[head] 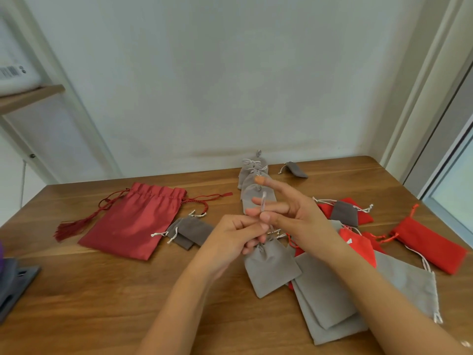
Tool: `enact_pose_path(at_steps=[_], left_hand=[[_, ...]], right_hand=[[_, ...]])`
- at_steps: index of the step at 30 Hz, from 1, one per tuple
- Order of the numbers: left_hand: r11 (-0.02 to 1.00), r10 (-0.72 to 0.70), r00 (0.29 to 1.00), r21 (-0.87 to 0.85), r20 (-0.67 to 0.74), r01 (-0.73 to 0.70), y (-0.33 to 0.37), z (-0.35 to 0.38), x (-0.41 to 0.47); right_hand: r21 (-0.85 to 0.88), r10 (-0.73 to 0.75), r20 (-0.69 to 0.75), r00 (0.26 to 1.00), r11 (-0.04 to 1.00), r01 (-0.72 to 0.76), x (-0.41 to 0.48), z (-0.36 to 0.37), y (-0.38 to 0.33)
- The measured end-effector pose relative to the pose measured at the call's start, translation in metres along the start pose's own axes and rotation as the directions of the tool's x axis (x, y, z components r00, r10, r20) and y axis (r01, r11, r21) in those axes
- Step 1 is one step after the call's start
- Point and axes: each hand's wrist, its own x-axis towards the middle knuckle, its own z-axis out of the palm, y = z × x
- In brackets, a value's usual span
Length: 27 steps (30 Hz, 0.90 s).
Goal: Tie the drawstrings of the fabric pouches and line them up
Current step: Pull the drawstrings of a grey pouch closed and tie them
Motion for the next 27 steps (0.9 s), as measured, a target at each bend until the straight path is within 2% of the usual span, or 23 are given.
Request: enact_pose_path(at_steps=[3, 6, 9, 13, 18, 20, 23, 27], left_hand=[[0.998, 0.042, 0.999, 0.047, 0.029, -0.044, 0.002, 0.002, -0.002], [0.996, 0.061, 0.994, 0.076, -0.093, -0.054, 0.003, 0.006, -0.001], [0.998, 0.055, 0.985, -0.015, -0.165, -0.058, 0.003, 0.005, 0.0], [0.997, 0.071, 0.981, -0.006, -0.18, -0.074, 0.003, 0.001, 0.0], [0.995, 0.102, 0.983, 0.003, -0.151, -0.103, 0.003, 0.004, 0.0], [0.995, 0.083, 0.984, -0.047, -0.159, -0.092, 0.002, 0.005, 0.001], [0.976, -0.006, 0.98, -0.213, -0.198, -0.037, 0.002, 0.002, 0.003], [0.921, -0.063, 0.978, -0.388, -0.199, -0.019, 0.005, -0.002, 0.002]], right_hand=[[-0.024, 0.007, 0.008, 1.0, 1.0, -0.007, 0.0, 0.0, 0.0], [-0.039, 0.03, 0.014, 0.999, 0.999, -0.03, 0.001, -0.002, -0.001], [-0.025, 0.053, -0.011, 0.999, 0.998, -0.054, 0.001, -0.007, -0.004], [-0.252, 0.014, -0.064, 0.998, 0.967, -0.03, -0.001, -0.012, -0.001], [-0.445, -0.188, -0.093, 0.978, 0.886, 0.128, -0.001, -0.015, 0.004], [-0.403, -0.222, -0.126, 0.967, 0.902, 0.154, 0.0, -0.016, 0.004], [-0.244, -0.192, -0.19, 0.963, 0.959, 0.143, 0.001, -0.02, -0.002], [-0.191, -0.165, -0.142, 0.976, 0.972, 0.137, -0.001, -0.025, -0.009]])
